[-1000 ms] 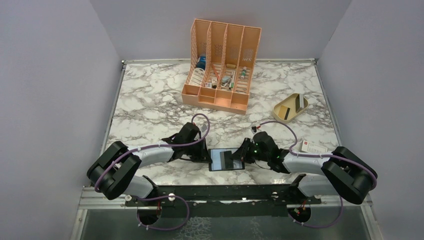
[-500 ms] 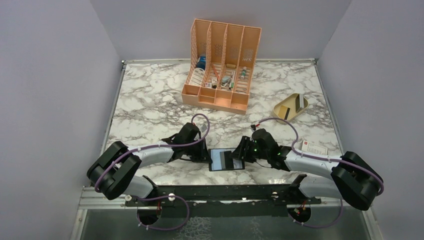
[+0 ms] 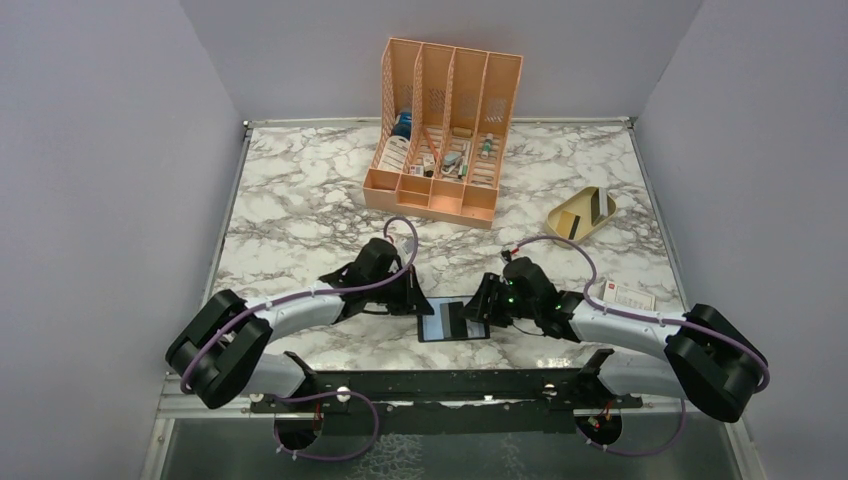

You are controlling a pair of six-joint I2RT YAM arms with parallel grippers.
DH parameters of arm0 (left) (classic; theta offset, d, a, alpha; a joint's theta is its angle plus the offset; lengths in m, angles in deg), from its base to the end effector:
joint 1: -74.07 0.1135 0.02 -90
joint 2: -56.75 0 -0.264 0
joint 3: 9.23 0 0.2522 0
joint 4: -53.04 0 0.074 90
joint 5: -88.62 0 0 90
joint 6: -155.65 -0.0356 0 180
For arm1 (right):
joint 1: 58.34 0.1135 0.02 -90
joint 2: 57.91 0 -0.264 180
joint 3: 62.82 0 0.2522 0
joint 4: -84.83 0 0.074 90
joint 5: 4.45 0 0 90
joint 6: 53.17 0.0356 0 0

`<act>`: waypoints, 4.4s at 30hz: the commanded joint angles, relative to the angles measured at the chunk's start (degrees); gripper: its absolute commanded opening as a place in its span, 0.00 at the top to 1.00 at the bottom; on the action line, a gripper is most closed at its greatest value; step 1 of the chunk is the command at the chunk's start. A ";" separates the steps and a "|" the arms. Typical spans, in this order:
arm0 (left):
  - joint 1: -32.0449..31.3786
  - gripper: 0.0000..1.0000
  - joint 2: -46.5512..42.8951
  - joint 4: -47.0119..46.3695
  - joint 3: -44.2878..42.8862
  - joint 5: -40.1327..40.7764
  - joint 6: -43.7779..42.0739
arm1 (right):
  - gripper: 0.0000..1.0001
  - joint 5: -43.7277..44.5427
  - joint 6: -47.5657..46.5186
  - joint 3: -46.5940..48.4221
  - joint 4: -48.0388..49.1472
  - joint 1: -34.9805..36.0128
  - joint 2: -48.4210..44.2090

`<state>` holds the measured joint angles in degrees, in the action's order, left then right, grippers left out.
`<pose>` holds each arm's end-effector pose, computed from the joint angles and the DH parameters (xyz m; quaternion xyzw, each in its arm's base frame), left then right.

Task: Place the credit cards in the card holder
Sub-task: Insert the credit card into the card holder.

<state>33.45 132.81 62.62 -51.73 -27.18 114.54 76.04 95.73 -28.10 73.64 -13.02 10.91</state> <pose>0.1751 -0.1706 0.1578 0.0240 0.8985 -0.4184 0.1310 0.1436 0.1536 0.1407 0.0777 0.9189 0.3462 0.1723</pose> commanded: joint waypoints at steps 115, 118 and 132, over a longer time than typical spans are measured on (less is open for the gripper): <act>0.10 0.64 2.07 -2.29 0.92 2.56 -3.88 | 0.66 -6.57 -10.72 10.76 5.86 3.72 14.79; 0.10 0.64 1.14 -1.98 0.59 3.31 -3.96 | 0.66 -6.65 -12.38 11.22 5.46 3.72 14.12; 0.10 0.44 -13.64 14.46 -7.72 13.79 -12.40 | 0.65 13.30 -21.38 20.99 -12.30 3.04 5.90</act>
<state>33.56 124.17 70.36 -55.35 -18.07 106.78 79.14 79.81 -11.78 68.81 -9.65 17.60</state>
